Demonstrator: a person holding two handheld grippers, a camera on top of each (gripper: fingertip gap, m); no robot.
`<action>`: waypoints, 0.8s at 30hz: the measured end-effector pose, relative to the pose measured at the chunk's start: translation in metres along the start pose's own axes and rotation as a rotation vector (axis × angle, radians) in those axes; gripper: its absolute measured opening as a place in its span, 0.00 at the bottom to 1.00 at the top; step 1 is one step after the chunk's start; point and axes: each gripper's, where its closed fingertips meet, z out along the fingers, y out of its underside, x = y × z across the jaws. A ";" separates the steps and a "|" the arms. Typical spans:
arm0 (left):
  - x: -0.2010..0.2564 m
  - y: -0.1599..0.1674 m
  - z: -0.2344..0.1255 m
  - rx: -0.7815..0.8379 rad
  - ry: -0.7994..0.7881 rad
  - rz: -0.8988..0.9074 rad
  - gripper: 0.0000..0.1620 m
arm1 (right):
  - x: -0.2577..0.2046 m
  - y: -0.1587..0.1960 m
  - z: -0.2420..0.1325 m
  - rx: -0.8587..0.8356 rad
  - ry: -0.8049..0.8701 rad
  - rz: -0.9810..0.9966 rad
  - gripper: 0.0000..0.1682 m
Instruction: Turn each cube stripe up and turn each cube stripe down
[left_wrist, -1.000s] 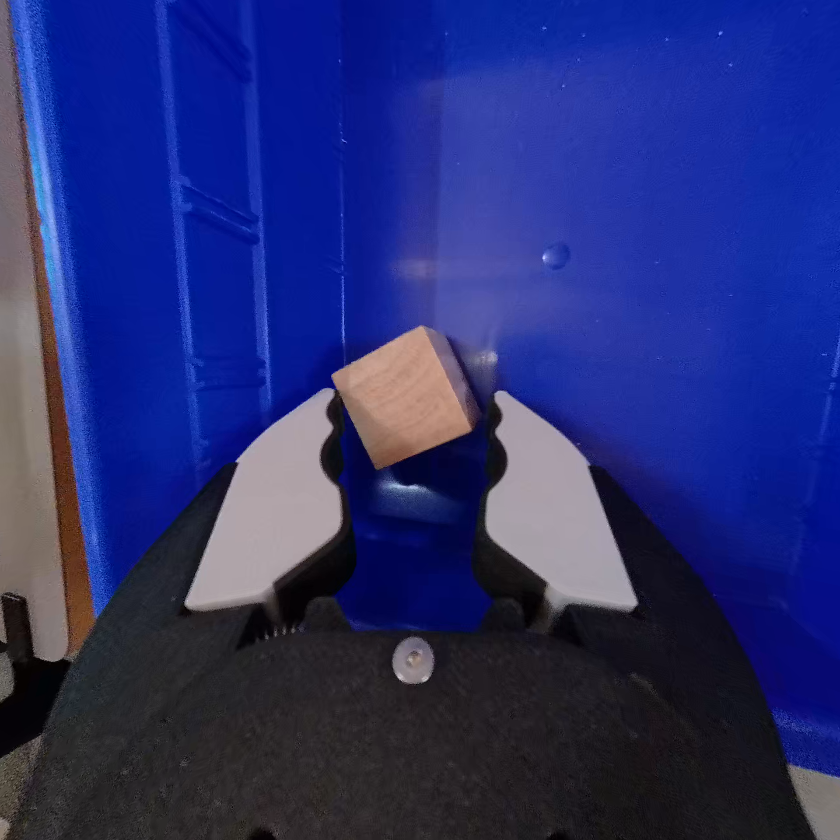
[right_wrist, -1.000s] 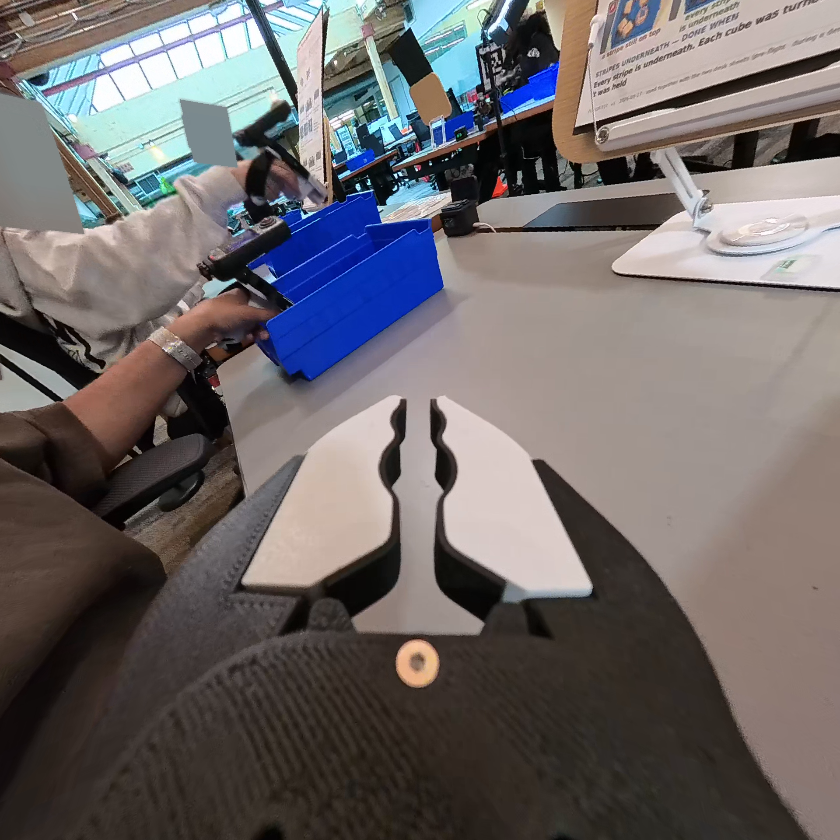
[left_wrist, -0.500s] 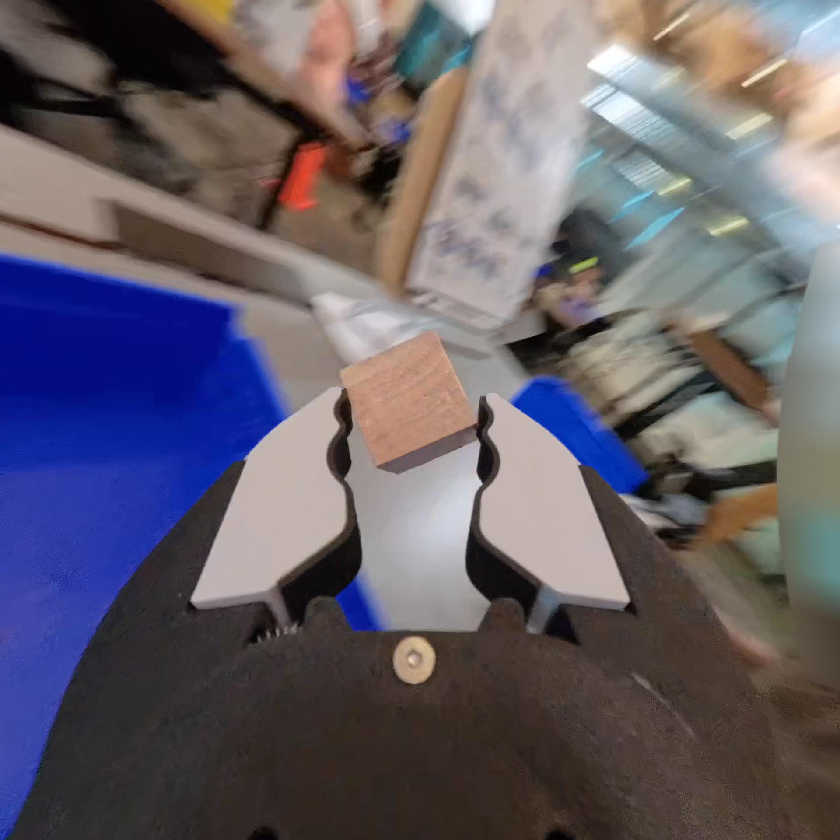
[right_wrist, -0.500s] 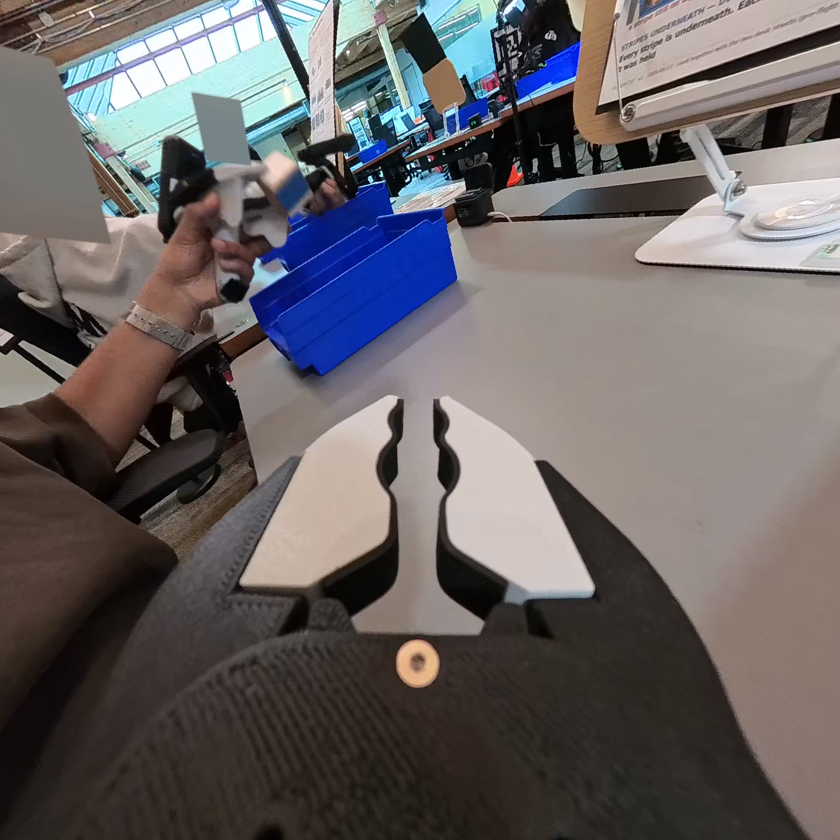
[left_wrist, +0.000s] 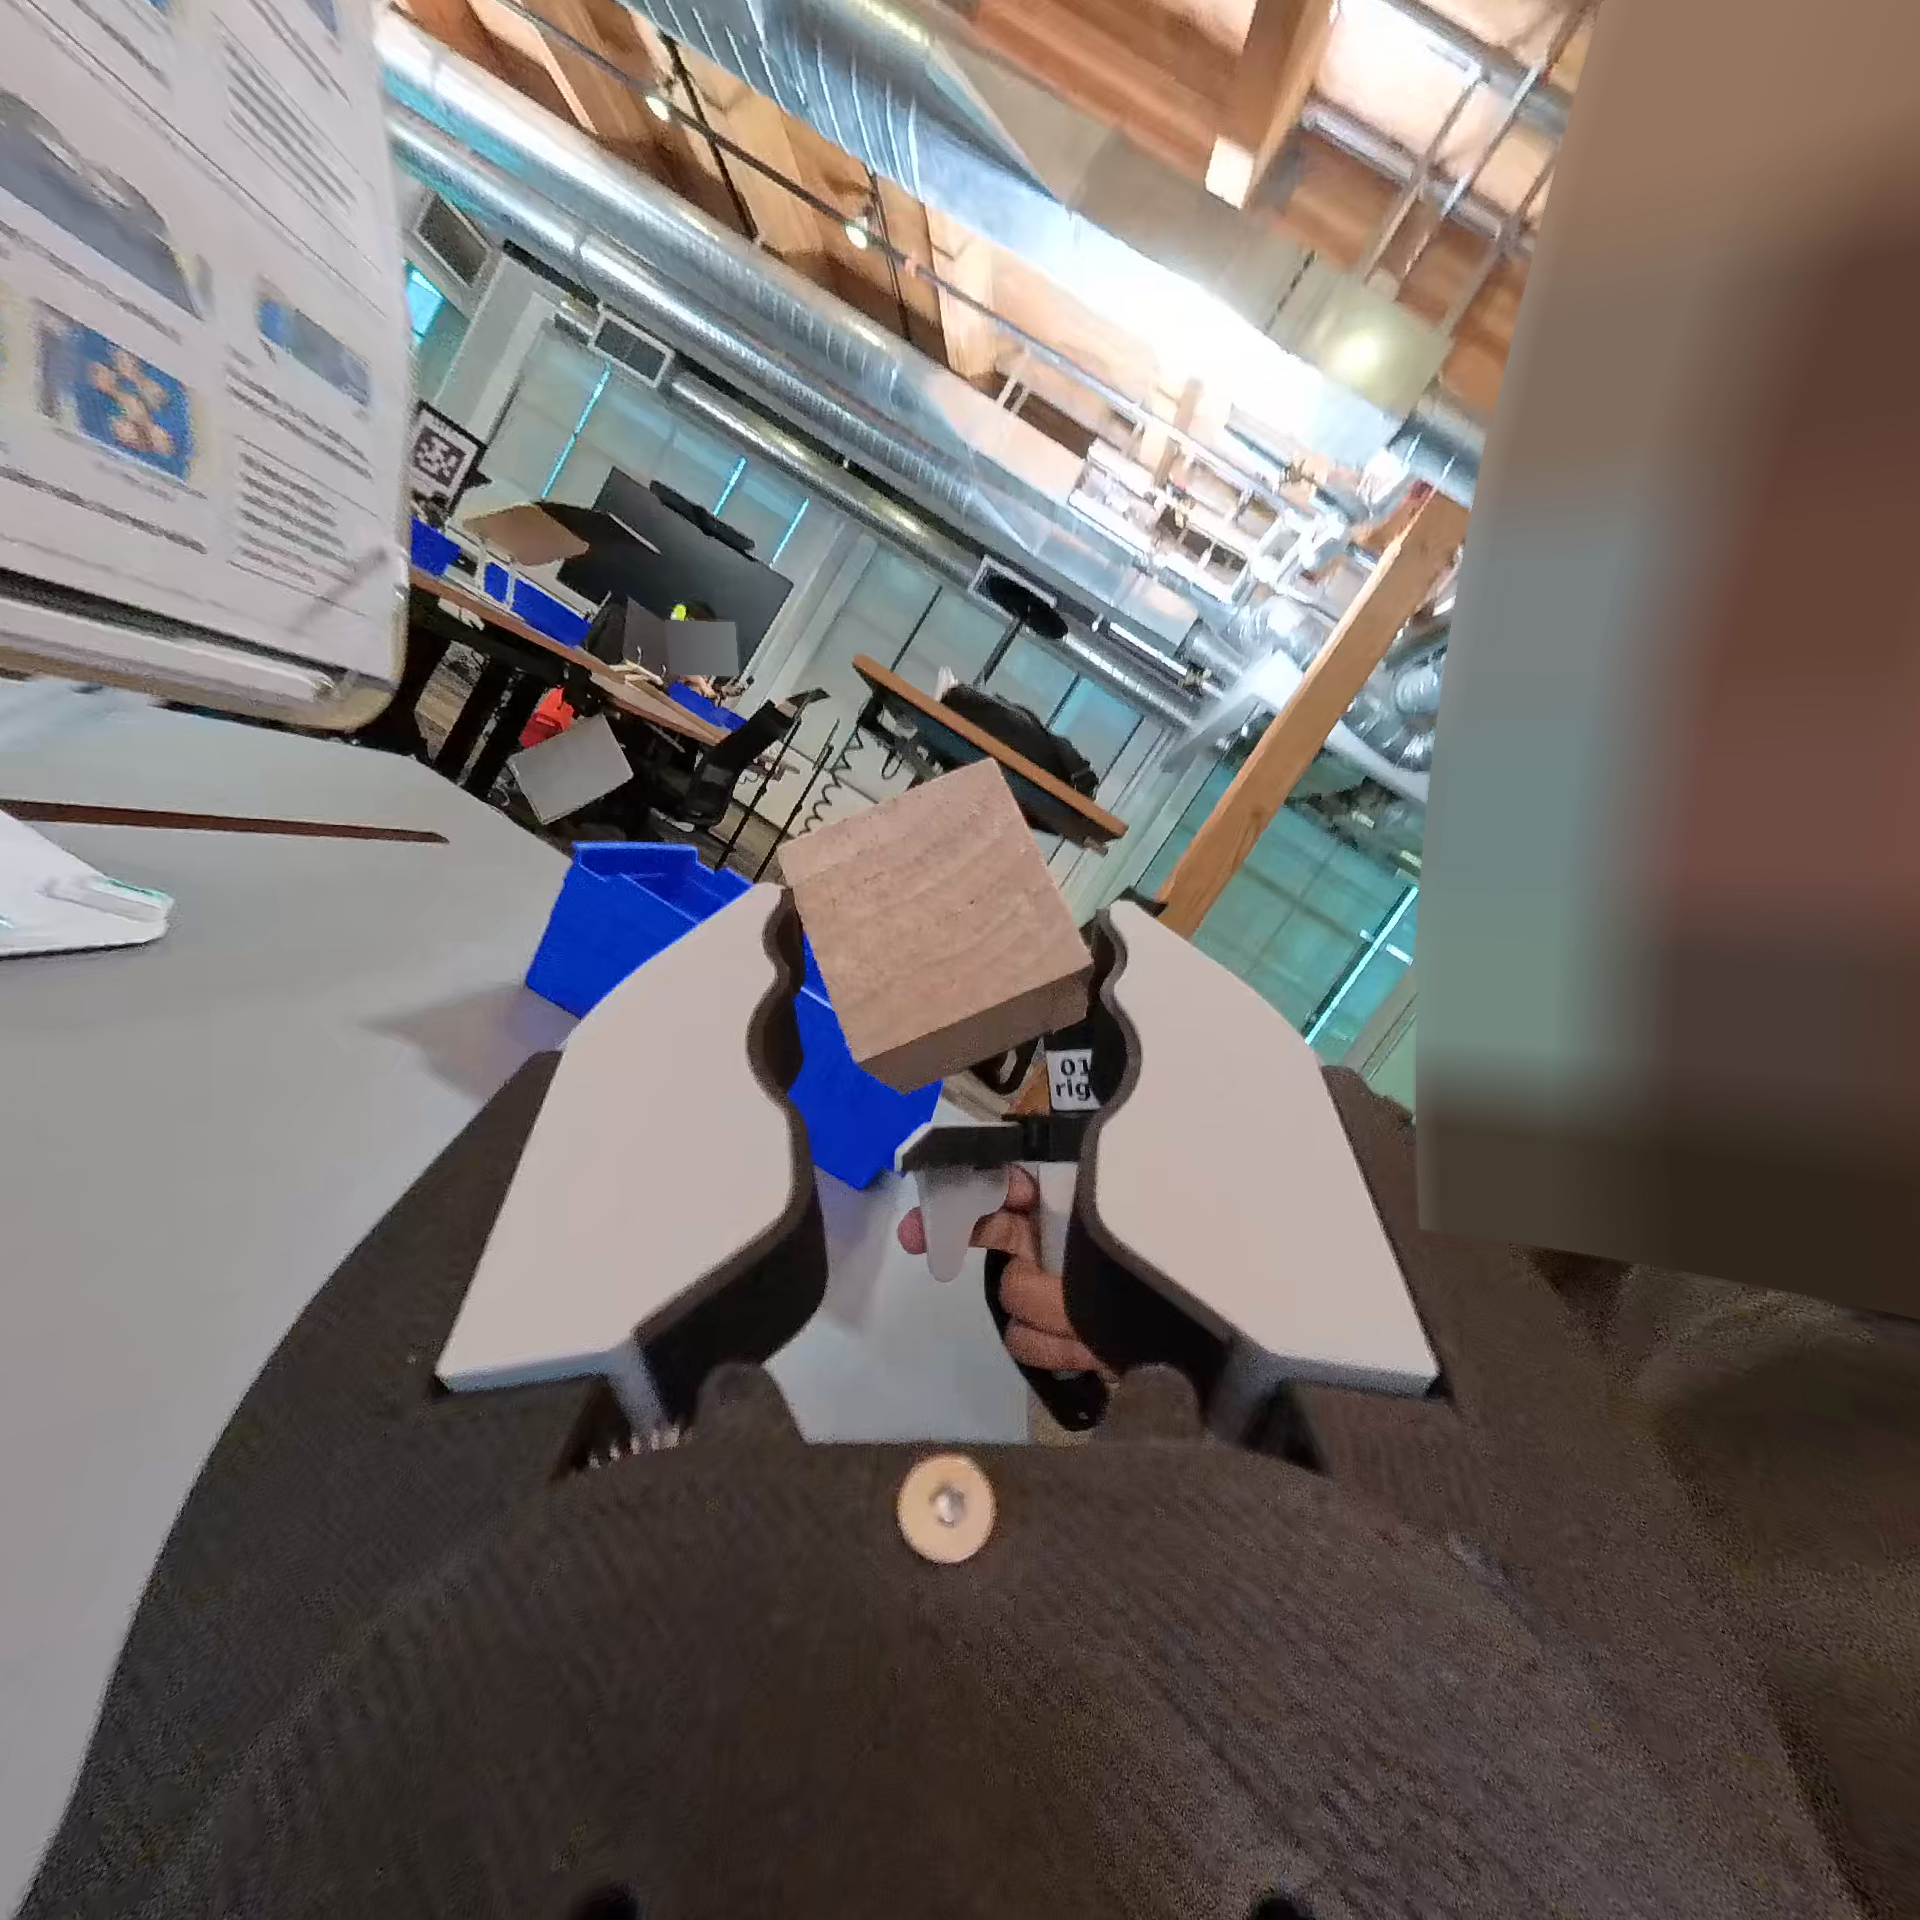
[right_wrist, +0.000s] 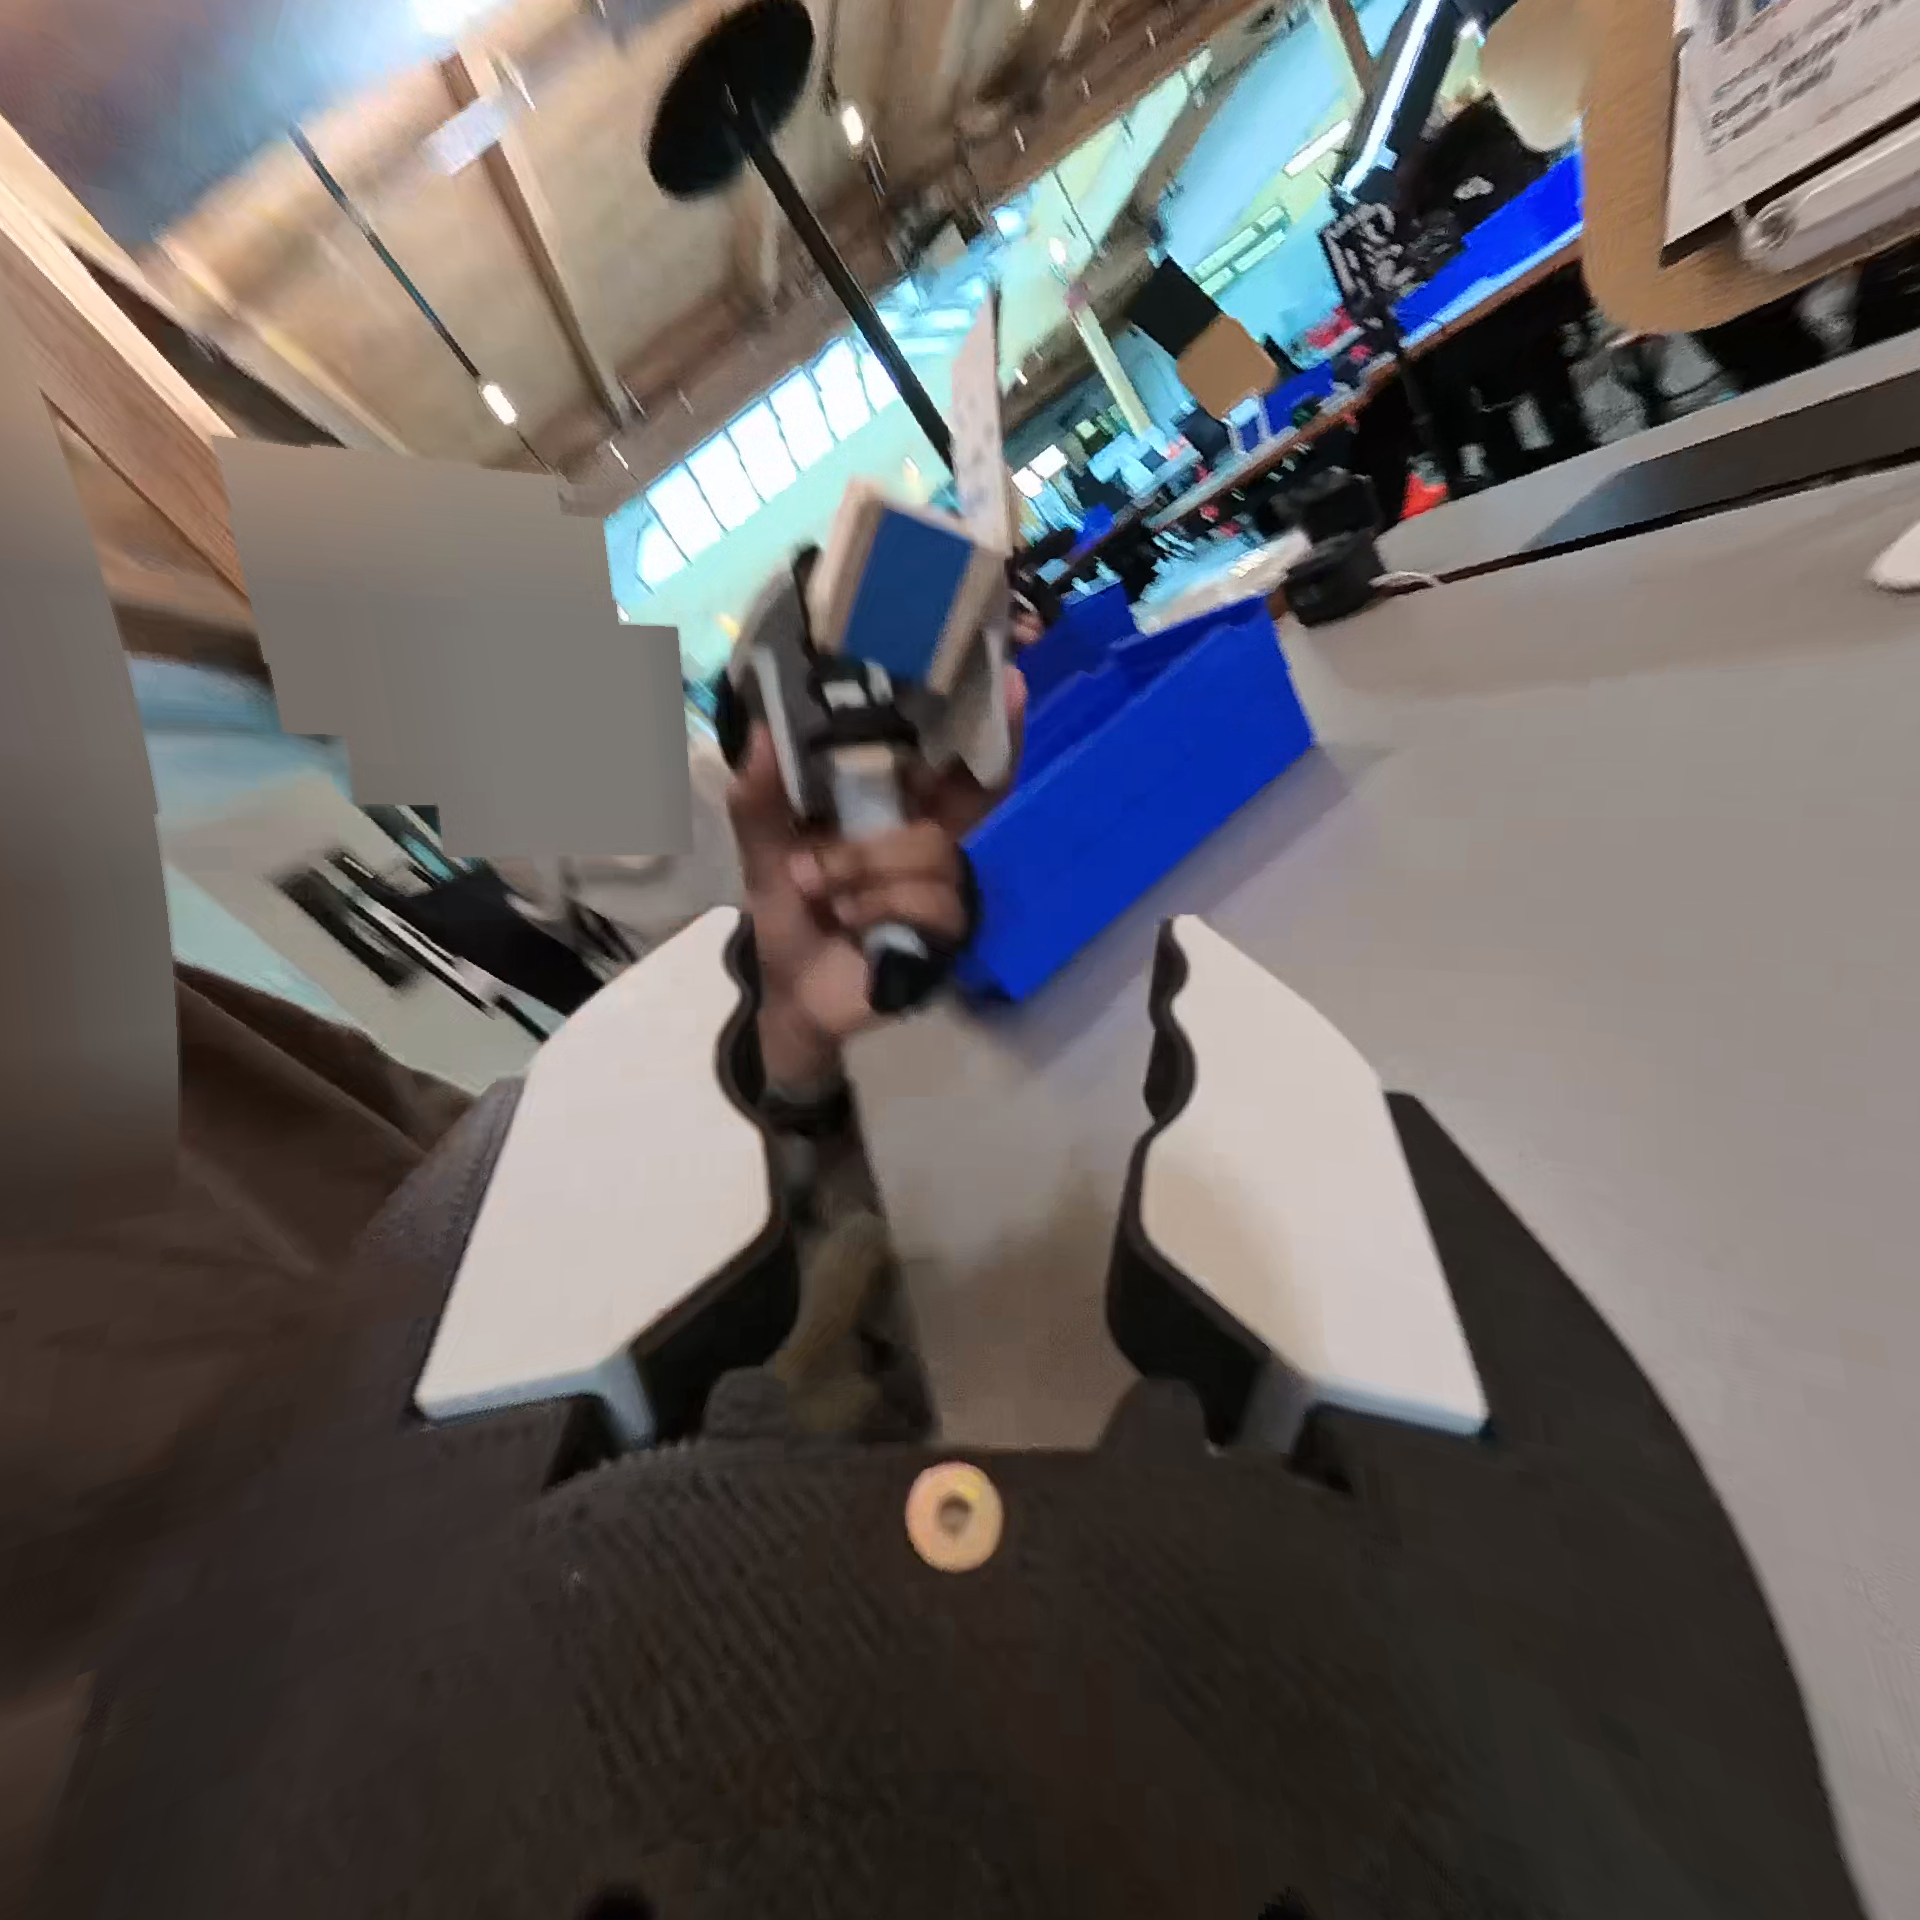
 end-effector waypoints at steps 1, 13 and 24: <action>0.004 0.011 0.007 -0.008 0.002 0.019 0.33 | -0.004 -0.004 0.002 0.041 -0.036 0.081 0.43; 0.034 0.080 0.049 -0.080 0.094 -0.034 0.33 | -0.030 0.001 0.013 0.127 -0.288 0.408 0.29; 0.033 0.092 0.049 -0.117 0.091 -0.029 0.32 | -0.026 0.005 0.010 0.106 -0.235 0.334 0.24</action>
